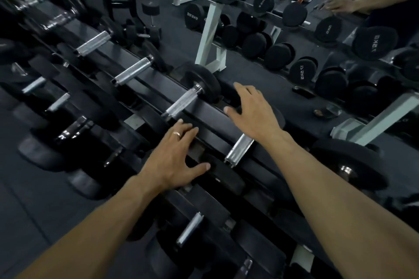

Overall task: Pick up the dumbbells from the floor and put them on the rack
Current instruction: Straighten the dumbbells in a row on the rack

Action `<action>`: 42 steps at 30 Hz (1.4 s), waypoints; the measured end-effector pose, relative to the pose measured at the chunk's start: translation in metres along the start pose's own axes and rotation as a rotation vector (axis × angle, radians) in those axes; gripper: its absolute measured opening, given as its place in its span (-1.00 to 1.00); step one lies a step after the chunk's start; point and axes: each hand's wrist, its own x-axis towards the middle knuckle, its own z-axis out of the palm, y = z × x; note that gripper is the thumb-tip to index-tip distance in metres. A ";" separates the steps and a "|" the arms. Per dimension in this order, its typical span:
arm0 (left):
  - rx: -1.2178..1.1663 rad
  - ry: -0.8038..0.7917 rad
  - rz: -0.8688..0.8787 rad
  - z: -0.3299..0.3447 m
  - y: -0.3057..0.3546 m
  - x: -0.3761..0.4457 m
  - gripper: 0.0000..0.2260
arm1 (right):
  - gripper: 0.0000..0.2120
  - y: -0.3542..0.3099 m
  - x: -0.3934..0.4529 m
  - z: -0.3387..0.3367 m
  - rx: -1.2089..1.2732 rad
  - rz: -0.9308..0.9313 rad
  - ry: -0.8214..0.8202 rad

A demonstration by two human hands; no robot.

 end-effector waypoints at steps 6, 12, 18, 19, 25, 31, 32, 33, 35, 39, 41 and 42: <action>0.182 -0.051 -0.027 -0.041 -0.068 0.040 -0.02 | -0.34 -0.038 0.040 0.029 0.113 0.105 -0.080; 0.079 -0.197 -0.185 -0.038 -0.105 0.066 0.16 | -0.37 -0.046 0.083 0.042 0.182 0.279 -0.138; 0.013 -0.171 -0.154 -0.034 -0.114 0.068 0.13 | -0.63 -0.050 0.100 0.050 0.132 0.341 -0.081; 0.001 -0.163 -0.151 -0.033 -0.113 0.068 0.11 | -0.65 -0.050 0.100 0.050 0.106 0.345 -0.076; -0.042 -0.130 -0.202 -0.027 -0.109 0.067 0.12 | -0.69 -0.053 0.110 0.054 0.043 0.341 -0.083; -0.094 -0.152 -0.219 -0.029 -0.108 0.067 0.10 | -0.69 -0.055 0.113 0.059 0.038 0.348 -0.063; -0.095 -0.152 -0.219 -0.029 -0.109 0.068 0.09 | -0.69 -0.056 0.113 0.059 0.036 0.349 -0.059; -0.094 -0.152 -0.220 -0.029 -0.111 0.068 0.09 | -0.69 -0.057 0.114 0.059 0.034 0.346 -0.058; -0.089 -0.140 -0.215 -0.029 -0.112 0.067 0.08 | -0.69 -0.060 0.115 0.057 0.034 0.345 -0.068; -0.054 -0.097 -0.185 -0.028 -0.111 0.067 0.08 | -0.68 -0.060 0.120 0.048 -0.071 0.360 -0.144; -0.046 -0.098 -0.174 -0.028 -0.111 0.066 0.05 | -0.60 -0.063 0.124 0.045 -0.162 0.297 -0.146; -0.037 -0.102 -0.164 -0.030 -0.112 0.067 0.03 | -0.52 -0.067 0.128 0.045 -0.173 0.244 -0.120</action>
